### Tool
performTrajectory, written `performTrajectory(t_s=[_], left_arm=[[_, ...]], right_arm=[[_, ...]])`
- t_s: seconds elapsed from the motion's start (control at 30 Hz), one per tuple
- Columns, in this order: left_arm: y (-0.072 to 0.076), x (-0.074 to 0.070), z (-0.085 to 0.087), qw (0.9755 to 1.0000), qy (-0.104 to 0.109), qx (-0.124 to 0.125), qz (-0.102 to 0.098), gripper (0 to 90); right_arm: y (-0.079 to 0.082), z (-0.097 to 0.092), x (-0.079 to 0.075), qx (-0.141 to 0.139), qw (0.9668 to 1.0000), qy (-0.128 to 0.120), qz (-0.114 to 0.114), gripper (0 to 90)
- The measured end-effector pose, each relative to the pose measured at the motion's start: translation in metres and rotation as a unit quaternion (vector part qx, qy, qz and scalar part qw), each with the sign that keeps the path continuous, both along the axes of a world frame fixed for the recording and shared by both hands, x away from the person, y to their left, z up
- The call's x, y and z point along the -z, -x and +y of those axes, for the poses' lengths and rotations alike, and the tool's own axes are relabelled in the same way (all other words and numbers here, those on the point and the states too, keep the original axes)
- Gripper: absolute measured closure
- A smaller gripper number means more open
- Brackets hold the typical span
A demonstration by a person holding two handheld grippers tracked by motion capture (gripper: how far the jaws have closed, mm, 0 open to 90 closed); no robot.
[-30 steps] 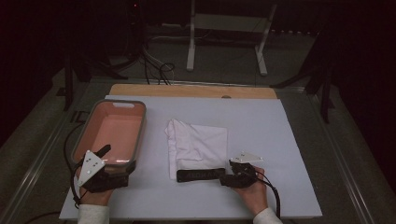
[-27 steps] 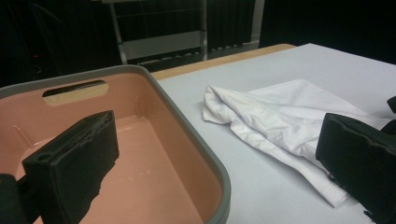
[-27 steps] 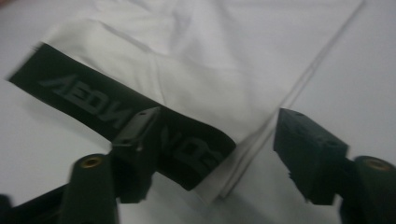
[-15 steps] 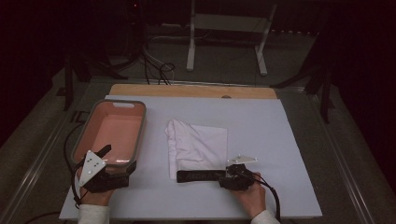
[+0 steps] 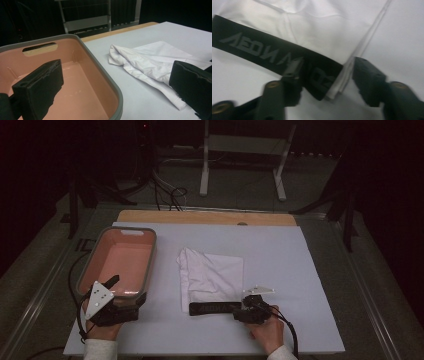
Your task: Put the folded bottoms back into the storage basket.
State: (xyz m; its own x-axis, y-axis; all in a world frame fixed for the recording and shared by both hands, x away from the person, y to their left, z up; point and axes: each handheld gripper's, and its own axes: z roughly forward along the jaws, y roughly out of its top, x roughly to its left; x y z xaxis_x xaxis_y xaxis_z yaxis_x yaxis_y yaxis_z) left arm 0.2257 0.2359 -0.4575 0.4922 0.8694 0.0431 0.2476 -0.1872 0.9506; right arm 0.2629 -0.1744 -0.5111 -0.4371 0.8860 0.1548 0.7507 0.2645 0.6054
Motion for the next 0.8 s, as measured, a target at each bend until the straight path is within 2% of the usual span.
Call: performTrajectory(t_s=[0.07,0.17,0.2,0.23,0.27,0.4,0.8], left_arm=[[0.0,0.0,-0.001,1.0,-0.002,-0.001,0.0,0.5],[0.0,0.0,-0.001,1.0,0.0,0.0,0.0,0.5],[0.0,0.0,-0.001,1.0,0.001,-0.001,-0.001,0.5],[0.0,0.0,-0.001,1.0,0.001,-0.001,-0.001,0.5],[0.0,0.0,-0.001,1.0,0.001,-0.001,-0.001,0.5],[0.001,-0.002,-0.001,1.0,0.001,0.0,-0.002,0.5],[-0.001,-0.014,-0.017,0.9998,0.0,0.015,-0.011,0.5]], right_arm=[[-0.001,0.001,-0.001,-0.001,0.9999,-0.011,0.01,56.3],[-0.005,-0.001,-0.002,0.004,0.9993,-0.026,0.028,61.6],[-0.006,-0.002,-0.002,0.004,0.9988,-0.034,0.034,66.1],[-0.007,-0.003,-0.002,0.0,0.9978,-0.049,0.046,72.6],[-0.009,-0.004,-0.002,0.001,0.9968,-0.059,0.055,73.9],[-0.01,-0.005,-0.005,0.002,0.9968,-0.063,0.05,78.2],[-0.01,-0.017,-0.019,-0.003,0.9972,-0.065,0.036,78.9]])
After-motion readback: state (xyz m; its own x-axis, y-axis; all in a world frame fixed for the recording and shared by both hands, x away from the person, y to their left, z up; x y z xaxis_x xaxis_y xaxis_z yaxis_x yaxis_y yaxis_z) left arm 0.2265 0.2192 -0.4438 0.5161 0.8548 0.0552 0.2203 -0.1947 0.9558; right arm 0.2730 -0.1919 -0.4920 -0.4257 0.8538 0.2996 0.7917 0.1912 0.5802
